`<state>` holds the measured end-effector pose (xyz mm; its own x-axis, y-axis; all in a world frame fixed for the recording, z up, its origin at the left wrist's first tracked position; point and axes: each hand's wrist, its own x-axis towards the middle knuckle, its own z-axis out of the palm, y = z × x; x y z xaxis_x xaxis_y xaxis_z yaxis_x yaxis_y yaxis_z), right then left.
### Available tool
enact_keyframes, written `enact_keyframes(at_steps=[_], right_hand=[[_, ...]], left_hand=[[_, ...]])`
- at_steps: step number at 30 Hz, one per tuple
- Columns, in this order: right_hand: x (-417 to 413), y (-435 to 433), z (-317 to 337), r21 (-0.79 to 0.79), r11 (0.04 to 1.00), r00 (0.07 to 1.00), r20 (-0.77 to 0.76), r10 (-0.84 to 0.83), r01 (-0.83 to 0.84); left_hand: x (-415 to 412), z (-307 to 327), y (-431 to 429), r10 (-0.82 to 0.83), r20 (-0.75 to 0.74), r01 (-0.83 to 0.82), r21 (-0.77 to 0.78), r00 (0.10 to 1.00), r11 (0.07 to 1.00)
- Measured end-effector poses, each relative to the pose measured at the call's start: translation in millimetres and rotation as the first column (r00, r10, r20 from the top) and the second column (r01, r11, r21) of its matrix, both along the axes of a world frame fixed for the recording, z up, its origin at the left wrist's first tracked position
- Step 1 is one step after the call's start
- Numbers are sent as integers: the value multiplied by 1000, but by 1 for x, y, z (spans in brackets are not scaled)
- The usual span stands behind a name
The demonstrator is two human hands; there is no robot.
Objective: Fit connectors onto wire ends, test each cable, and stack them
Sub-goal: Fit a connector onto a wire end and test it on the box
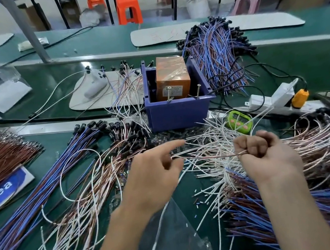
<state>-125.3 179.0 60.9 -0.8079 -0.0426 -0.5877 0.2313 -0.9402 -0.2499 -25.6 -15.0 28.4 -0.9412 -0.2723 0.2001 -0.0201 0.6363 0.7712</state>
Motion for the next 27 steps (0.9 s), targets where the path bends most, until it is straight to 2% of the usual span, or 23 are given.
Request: enact_keyframes(at_steps=[2,3,7,9,10,11,12,13,14,15,16,17,18,19,21,23,25,27], right_hand=[[3,-4,-1,21,1000,1000,0,19,-19],[3,-4,-1,31,999,1000,-2,26,-26],[1,-5,-6,34,999,1000,-3,24,-24],[1,-7,-9,49,998,999,-23,38,-37],[2,-8,-9,94,994,997,-50,64,-59],[4,-9,-9,210,973,989,-95,113,-91],[5,-9,-9,413,902,967,-152,204,-126],[9,-9,-7,662,737,917,-194,347,-139],[13,-9,-3,866,488,827,-193,528,-110],[18,-12,1,975,220,707,-131,695,-36],[22,-15,2,997,-10,603,-35,797,70],[26,-18,2,970,-172,550,51,834,171],[30,-21,1,934,-268,526,110,844,235],[33,-24,0,913,-316,505,152,850,257],[35,-27,-5,926,-320,450,203,870,202],[33,-27,-9,977,-196,414,144,899,87],[30,-27,-12,996,-80,445,57,894,33],[30,-30,-17,999,-39,491,16,871,36]], left_hand=[[-1,0,7,-106,19,101,182,994,978],[0,0,9,-134,17,128,207,991,970],[2,4,11,-61,-83,70,114,995,991],[1,4,8,-28,-78,37,126,997,991],[2,4,7,-26,-72,36,142,997,989],[3,4,6,-30,-70,41,158,997,987],[3,5,4,-32,-71,44,170,997,984],[4,7,2,-29,-74,42,178,997,983],[5,8,0,-19,-78,33,184,997,982],[5,11,-3,-4,-77,18,186,997,982],[4,12,-6,9,-70,4,188,998,982],[2,14,-10,10,-57,1,195,998,981],[1,15,-13,4,-47,6,214,999,977],[1,16,-15,-1,-40,11,239,999,971],[1,14,-19,1,-19,5,290,1000,957],[2,11,-22,5,16,-10,321,1000,947],[4,7,-24,1,46,-15,305,999,952],[4,5,-24,14,61,-31,289,998,957]])
